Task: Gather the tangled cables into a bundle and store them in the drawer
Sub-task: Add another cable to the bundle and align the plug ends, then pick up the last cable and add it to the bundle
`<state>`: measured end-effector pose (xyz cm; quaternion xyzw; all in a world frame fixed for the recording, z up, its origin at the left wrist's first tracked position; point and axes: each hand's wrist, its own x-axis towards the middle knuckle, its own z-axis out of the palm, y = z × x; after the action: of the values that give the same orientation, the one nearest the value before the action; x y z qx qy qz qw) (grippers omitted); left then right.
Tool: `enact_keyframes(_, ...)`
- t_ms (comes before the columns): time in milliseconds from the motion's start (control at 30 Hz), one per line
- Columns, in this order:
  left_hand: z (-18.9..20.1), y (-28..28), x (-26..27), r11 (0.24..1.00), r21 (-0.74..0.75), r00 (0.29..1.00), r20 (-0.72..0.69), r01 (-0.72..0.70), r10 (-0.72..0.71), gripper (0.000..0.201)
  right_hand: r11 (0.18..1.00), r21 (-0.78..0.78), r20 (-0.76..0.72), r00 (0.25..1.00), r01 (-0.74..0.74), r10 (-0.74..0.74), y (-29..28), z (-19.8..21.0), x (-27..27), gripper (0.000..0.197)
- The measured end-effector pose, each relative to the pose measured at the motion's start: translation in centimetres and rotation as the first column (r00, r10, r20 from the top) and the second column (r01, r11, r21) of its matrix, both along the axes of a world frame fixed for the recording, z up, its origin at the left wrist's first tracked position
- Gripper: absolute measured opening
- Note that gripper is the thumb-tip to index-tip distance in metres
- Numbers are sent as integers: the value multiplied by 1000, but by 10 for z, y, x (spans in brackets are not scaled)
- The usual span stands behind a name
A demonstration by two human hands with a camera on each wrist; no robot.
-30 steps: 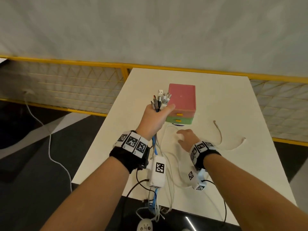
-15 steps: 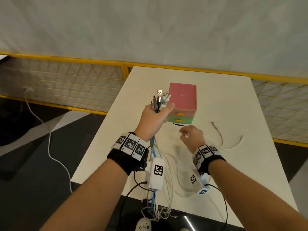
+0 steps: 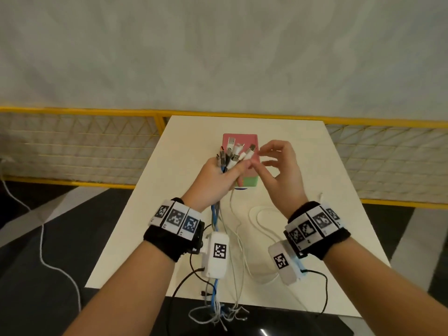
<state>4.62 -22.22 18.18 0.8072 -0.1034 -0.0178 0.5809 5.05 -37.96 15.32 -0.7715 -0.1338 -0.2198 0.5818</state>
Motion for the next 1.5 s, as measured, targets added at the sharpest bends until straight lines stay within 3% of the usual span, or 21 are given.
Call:
enact_keyframes(100,4,-3,-8,995,-94,999,46,-15,19,43,974,166,-209,960,-154,188,10,6,-24,16)
enact_keyframes(167,7,-4,-7,990,-132,996,71,-40,50,42,915,261,-340,858,-307,385,15,8,-37,22)
enact_keyframes(233,9,-1,-4,985,-153,990,105,-78,95,40,891,206,-378,807,-404,453,17,5,-47,24)
enact_keyframes(333,9,9,1,952,-268,979,94,-150,181,35,911,67,-413,819,-408,397,8,-2,-52,27)
enact_keyframes(433,19,26,6,797,-578,981,-33,-176,193,26,927,-91,-444,848,-363,289,-18,-1,-50,29)
enact_keyframes(500,28,36,7,733,-654,980,-75,-187,184,25,931,-187,-430,878,-312,208,-36,4,-47,27)
enact_keyframes(567,35,38,3,794,-579,980,-55,-186,190,22,939,-249,-377,917,-237,131,-47,13,-44,24)
enact_keyframes(667,45,18,-15,974,-214,996,21,-77,83,11,953,-257,-270,959,-160,88,-44,33,-37,18)
enact_keyframes(733,46,0,-25,999,8,999,-2,51,-51,9,952,-278,-178,981,-127,79,-37,50,-32,15)
enact_keyframes(800,43,-10,-30,989,93,993,-6,114,-114,16,945,-315,-84,994,-86,63,-34,65,-28,15)
enact_keyframes(833,42,-12,-30,995,71,997,-3,75,-75,19,945,-320,-59,997,-71,55,-37,70,-26,15)
enact_keyframes(900,40,-6,-23,984,-87,987,-48,-157,153,27,940,-339,-81,996,-48,22,-49,73,-23,18)
enact_keyframes(967,40,7,-12,881,-243,914,-92,-406,396,30,913,-407,-133,991,-36,-20,-67,67,-20,21)
enact_keyframes(1033,37,16,-4,828,-289,869,-28,-480,494,25,872,-489,-149,988,-36,-43,-78,60,-17,22)
enact_keyframes(1133,38,6,-5,898,-245,904,137,-364,404,8,795,-603,-150,988,-64,-34,-70,57,-11,21)
enact_keyframes(1200,38,-11,-9,981,-72,957,220,-180,192,18,760,-644,-108,994,-85,20,-55,62,-8,22)
enact_keyframes(1300,40,-26,-10,982,190,985,170,0,-32,19,778,-623,-17,995,-85,96,-43,72,-7,21)
enact_keyframes(1367,40,-21,-4,982,176,985,168,-64,34,26,797,-597,-38,996,-87,80,-51,75,-7,21)
enact_keyframes(1500,39,1,8,916,-35,896,199,-399,398,30,805,-590,-79,997,-65,23,-74,71,-9,23)
